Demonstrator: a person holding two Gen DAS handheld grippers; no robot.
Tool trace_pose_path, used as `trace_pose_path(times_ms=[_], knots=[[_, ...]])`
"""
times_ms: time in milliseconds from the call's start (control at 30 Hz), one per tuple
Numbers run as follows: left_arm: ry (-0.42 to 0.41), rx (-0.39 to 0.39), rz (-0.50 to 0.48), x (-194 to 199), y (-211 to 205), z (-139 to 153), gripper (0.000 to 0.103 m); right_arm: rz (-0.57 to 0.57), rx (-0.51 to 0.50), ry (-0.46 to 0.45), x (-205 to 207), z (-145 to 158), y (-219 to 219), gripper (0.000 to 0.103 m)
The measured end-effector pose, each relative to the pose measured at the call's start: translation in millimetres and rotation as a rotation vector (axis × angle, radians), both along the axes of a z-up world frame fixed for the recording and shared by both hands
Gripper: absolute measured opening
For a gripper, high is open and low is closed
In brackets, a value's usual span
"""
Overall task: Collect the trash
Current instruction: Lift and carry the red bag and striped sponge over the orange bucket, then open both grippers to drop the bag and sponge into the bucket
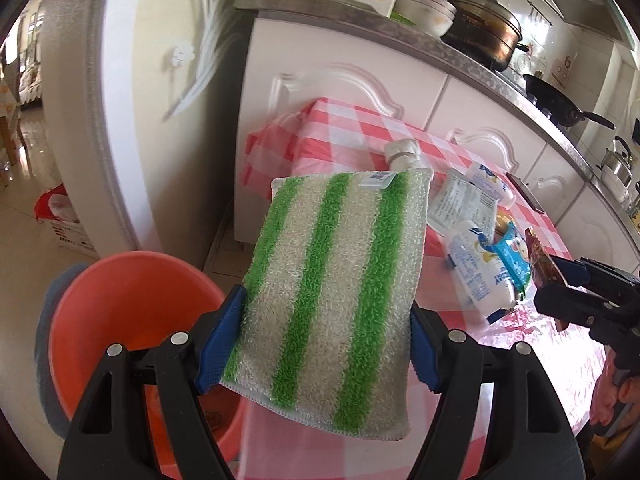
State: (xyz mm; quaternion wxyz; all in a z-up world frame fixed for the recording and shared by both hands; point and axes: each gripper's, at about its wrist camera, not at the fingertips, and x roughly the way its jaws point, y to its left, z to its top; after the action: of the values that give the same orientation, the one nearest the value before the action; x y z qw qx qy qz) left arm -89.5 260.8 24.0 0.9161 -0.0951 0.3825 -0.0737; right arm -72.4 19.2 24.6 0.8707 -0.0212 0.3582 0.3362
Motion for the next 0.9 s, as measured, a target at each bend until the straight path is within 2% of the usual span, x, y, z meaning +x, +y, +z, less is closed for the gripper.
trace_pose_path(times_ms=[267,467,667,700,833,900], knots=[[0.022,0.021,0.141,-21,63,-7,0.073,0.158,-0.02,0.003,-5,4,69,0.061],[0.077,0.009,0.242,-29,104,-31,0.074,0.28,-0.044,0.02,-3,-1,128,0.062],[0.14,-0.005,0.304,-32,131,-59,0.077,0.365,-0.07,0.05,-1,-15,180,0.064],[0.149,-0.009,0.307,-32,133,-63,0.077,0.37,-0.068,0.067,1,-19,188,0.065],[0.183,-0.002,0.332,-33,144,-77,0.082,0.375,-0.064,0.095,8,-30,202,0.08],[0.196,0.003,0.348,-36,147,-81,0.085,0.369,-0.034,0.125,10,-32,201,0.081]])
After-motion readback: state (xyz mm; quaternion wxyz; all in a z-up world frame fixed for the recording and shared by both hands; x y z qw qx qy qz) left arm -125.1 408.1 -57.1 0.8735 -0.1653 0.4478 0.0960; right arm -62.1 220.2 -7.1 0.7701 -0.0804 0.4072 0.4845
